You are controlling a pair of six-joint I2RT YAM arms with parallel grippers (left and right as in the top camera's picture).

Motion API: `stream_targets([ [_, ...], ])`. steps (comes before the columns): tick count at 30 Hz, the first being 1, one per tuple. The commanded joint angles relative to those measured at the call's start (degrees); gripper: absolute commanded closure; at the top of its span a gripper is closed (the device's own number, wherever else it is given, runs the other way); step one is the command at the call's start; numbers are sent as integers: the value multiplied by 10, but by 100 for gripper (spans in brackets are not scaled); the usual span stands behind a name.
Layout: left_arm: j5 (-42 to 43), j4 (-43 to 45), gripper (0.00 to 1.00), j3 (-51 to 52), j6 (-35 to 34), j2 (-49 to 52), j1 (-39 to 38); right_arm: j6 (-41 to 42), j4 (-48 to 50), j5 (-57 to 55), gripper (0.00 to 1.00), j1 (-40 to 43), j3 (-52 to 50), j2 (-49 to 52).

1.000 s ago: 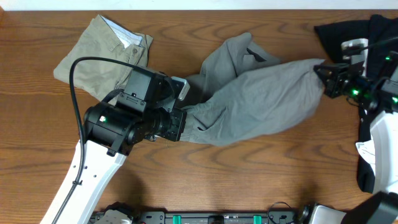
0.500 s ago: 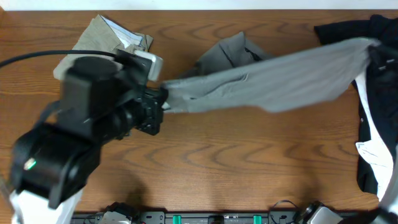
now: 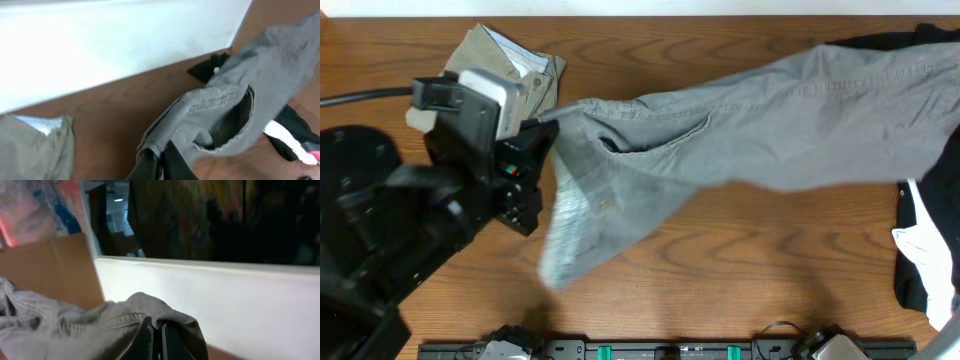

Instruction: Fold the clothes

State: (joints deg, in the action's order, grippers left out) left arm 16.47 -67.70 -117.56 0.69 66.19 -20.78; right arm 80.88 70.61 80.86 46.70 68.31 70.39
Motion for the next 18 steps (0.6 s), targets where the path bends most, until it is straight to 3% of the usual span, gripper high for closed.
stream_targets([
  [1, -5, 4, 94, -29, 23, -4, 3, 117, 0, 9, 99, 5, 41, -4],
  [4, -4, 0, 94, -42, 23, -4, 3, 167, -25, 8, 99, 5, 79, -4],
  [7, -2, -6, 94, -48, 22, -4, 3, 189, -129, -5, 98, 5, 114, -4],
  [12, 0, -9, 94, -48, 21, -4, 3, 100, -312, -11, 99, 5, 167, -4],
  [14, 0, -8, 94, -48, 21, -4, 3, 77, -348, -33, 99, -2, 179, -2],
  [18, 0, -3, 94, -48, 21, -3, 3, 106, -360, -110, 98, -12, 231, 19],
])
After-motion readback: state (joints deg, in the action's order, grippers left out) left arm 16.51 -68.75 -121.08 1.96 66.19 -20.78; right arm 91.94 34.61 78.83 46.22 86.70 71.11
